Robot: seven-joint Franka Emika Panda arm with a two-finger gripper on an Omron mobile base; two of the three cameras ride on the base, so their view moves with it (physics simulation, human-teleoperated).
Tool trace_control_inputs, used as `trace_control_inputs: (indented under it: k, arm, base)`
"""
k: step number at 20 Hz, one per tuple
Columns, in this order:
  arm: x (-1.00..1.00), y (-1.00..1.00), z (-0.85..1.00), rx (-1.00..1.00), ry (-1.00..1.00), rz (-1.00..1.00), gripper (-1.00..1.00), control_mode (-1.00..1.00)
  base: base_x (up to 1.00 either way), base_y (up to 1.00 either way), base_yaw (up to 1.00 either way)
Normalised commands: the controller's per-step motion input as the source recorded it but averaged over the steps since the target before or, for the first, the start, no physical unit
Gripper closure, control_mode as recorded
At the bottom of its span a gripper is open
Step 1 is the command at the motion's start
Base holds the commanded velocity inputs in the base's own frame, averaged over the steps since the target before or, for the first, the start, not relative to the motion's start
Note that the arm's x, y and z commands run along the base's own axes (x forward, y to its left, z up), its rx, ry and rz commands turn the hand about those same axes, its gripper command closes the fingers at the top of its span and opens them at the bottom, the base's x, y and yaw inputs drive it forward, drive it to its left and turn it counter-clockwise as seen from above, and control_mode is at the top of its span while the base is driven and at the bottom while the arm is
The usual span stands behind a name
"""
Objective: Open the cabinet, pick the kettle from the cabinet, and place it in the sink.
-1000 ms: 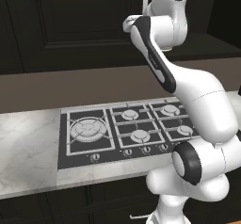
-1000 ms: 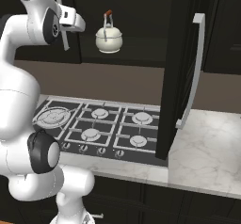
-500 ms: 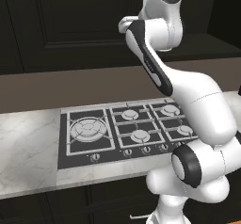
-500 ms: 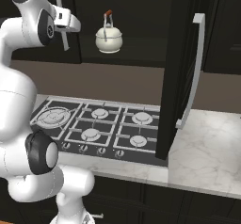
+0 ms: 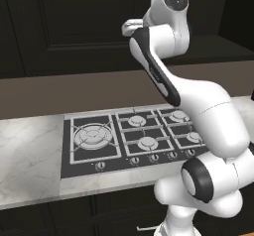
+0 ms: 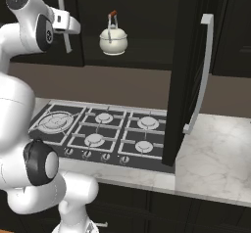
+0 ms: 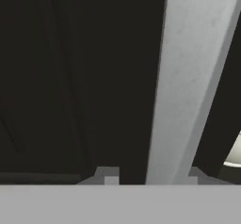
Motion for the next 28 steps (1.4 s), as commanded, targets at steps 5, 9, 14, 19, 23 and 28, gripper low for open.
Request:
trace_control_inputs:
  k: [5, 9, 14, 19, 23, 28]
  arm:
    - [-0.20, 0.36, 0.00, 0.00, 0.00, 0.00, 1.00, -1.00]
    - [-0.25, 0.35, 0.00, 0.00, 0.00, 0.00, 1.00, -1.00]
    - [-0.31, 0.32, 0.02, 0.00, 0.00, 0.00, 1.00, -1.00]
    - [-0.44, 0.25, 0.02, 0.00, -0.06, -0.05, 1.00, -1.00]
    - [-0.43, 0.24, 0.01, 0.00, -0.07, -0.04, 1.00, -1.00]
    - [-0.45, 0.28, 0.01, 0.00, -0.13, -0.06, 1.00, -1.00]
  base:
    - [0.00, 0.00, 0.00]
    - [0.00, 0.00, 0.00]
    - [0.00, 0.00, 0.00]
    - [0.00, 0.00, 0.00]
    - [0.00, 0.00, 0.00]
    - [0.00, 0.00, 0.00]
